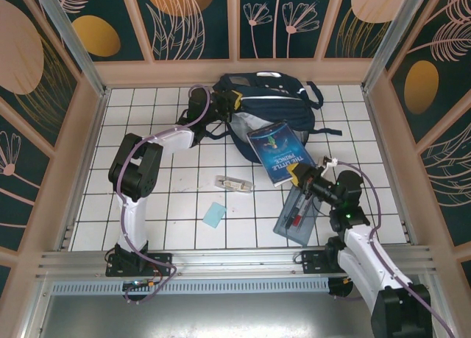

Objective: Pack the student bag

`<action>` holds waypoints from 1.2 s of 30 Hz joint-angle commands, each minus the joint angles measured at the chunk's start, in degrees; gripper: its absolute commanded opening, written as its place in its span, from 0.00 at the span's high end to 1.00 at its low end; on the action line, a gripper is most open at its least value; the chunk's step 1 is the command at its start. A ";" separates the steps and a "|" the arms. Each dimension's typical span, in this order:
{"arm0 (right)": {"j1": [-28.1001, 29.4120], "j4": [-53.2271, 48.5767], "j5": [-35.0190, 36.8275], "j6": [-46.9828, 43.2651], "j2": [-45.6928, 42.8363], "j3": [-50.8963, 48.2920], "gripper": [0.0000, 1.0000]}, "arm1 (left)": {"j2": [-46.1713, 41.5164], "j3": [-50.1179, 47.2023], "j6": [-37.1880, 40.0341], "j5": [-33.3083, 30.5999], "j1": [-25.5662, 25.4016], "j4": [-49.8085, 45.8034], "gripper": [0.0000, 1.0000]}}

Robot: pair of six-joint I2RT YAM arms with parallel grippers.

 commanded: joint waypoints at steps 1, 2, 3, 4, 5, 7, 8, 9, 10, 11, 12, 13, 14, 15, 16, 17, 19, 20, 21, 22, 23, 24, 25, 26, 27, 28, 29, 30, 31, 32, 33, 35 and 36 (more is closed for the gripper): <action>2.51 7.72 1.08 0.99 1.89 0.14 1.00 | -3.41 1.39 -2.50 -4.25 0.62 12.16 1.00; 3.90 7.07 1.22 0.99 2.21 0.37 1.00 | -2.97 1.97 -2.44 -4.40 0.63 11.91 1.00; 5.61 5.79 1.69 0.74 2.31 0.69 1.00 | -2.47 2.70 -2.26 -4.39 0.60 11.42 1.00; 7.14 4.55 2.49 0.53 2.03 0.85 1.00 | -1.78 3.46 -2.36 -4.34 0.62 11.23 1.00; 8.42 3.45 3.31 0.62 1.59 0.67 1.00 | -1.23 3.99 -2.60 -4.34 0.60 11.48 1.00; 10.51 1.75 5.21 1.63 -0.19 -0.09 1.00 | -0.28 4.67 -3.09 -4.54 0.66 12.05 1.00; 11.38 1.45 5.99 2.37 -1.14 -0.77 1.00 | -0.13 4.93 -3.07 -4.77 0.60 12.10 1.00; 12.09 1.12 6.79 3.18 -2.35 -1.60 1.00 | -0.07 5.15 -2.55 -5.13 0.61 11.94 1.00; 12.52 0.58 7.33 3.70 -3.52 -2.27 1.00 | -0.16 5.46 -1.65 -5.50 0.60 11.15 1.00; 12.68 -0.02 7.69 4.01 -4.46 -2.67 1.00 | -0.36 5.72 -0.72 -5.73 0.60 10.28 1.00; 12.71 -0.53 8.20 4.07 -5.45 -3.12 1.00 | -0.63 5.78 -0.01 -6.00 0.62 9.76 1.00; 12.61 -1.07 8.85 3.88 -6.22 -3.42 1.00 | -0.93 5.56 0.23 -6.10 0.60 9.92 1.00; 12.31 -1.10 9.28 3.83 -6.53 -3.65 1.00 | -1.15 5.27 0.16 -5.98 0.62 10.27 1.00; 11.85 -0.21 9.36 3.72 -6.37 -4.06 1.00 | -1.33 4.98 -0.03 -5.59 0.63 10.65 1.00; 11.03 1.16 8.89 3.67 -5.63 -4.31 1.00 | -1.66 4.55 -0.04 -5.16 0.60 10.97 1.00; 10.15 2.50 8.18 3.55 -4.84 -4.33 1.00 | -1.99 4.17 -0.04 -4.70 0.60 11.13 1.00; 7.74 5.68 6.38 2.67 -2.11 -3.58 1.00 | -3.22 2.25 -0.12 -4.09 0.61 11.83 1.00; 6.46 6.44 5.63 1.91 -0.87 -2.70 1.00 | -3.92 1.03 -0.36 -4.08 0.62 12.43 1.00; 5.04 6.87 4.53 0.66 0.79 -1.31 1.00 | -4.78 -0.28 -0.56 -4.08 0.65 13.09 1.00; 3.82 7.30 3.64 -0.56 2.35 0.20 1.00 | -5.53 -1.71 -0.65 -4.11 0.67 13.70 1.00; 2.91 7.80 3.05 -1.51 3.84 1.49 1.00 | -6.08 -2.73 -0.61 -4.08 0.67 13.92 1.00; 1.92 8.14 2.34 -2.71 5.54 3.03 1.00 | -6.87 -3.65 -0.65 -3.95 0.61 14.24 1.00; 1.17 8.58 2.11 -3.77 7.17 4.28 1.00 | -7.35 -4.51 -0.72 -3.82 0.62 14.59 1.00; 0.64 9.50 2.33 -4.65 8.67 5.13 1.00 | -7.67 -5.24 -1.02 -3.75 0.60 15.03 1.00; 0.13 11.11 2.85 -5.58 10.44 5.88 1.00 | -8.03 -6.11 -1.47 -3.77 0.60 15.85 1.00; -0.13 12.79 3.33 -5.86 12.63 6.40 1.00 | -8.38 -6.69 -1.86 -3.73 0.64 16.40 1.00; -0.20 15.00 3.54 -5.86 14.64 6.83 1.00 | -8.58 -7.11 -2.06 -3.66 0.60 16.73 1.00; -0.25 17.99 3.46 -5.86 17.40 7.31 1.00 | -8.93 -7.46 -2.22 -3.56 0.64 16.93 1.00; -0.04 20.55 3.69 -5.75 20.19 7.46 1.00 | -9.28 -7.73 -2.28 -3.47 0.60 16.94 1.00; 0.23 23.48 3.93 -5.45 22.30 7.43 1.00 | -9.47 -7.91 -2.39 -3.44 0.63 17.06 1.00; 0.60 27.21 4.07 -5.34 24.85 7.45 1.00 | -9.73 -8.17 -2.60 -3.33 0.60 17.32 1.00; 1.35 32.81 4.63 -5.69 29.01 8.08 1.00 | -10.01 -8.48 -3.15 -3.18 0.60 17.78 1.00; 1.95 34.79 5.09 -6.36 30.75 8.96 1.00 | -10.13 -8.49 -3.46 -3.07 0.60 18.05 1.00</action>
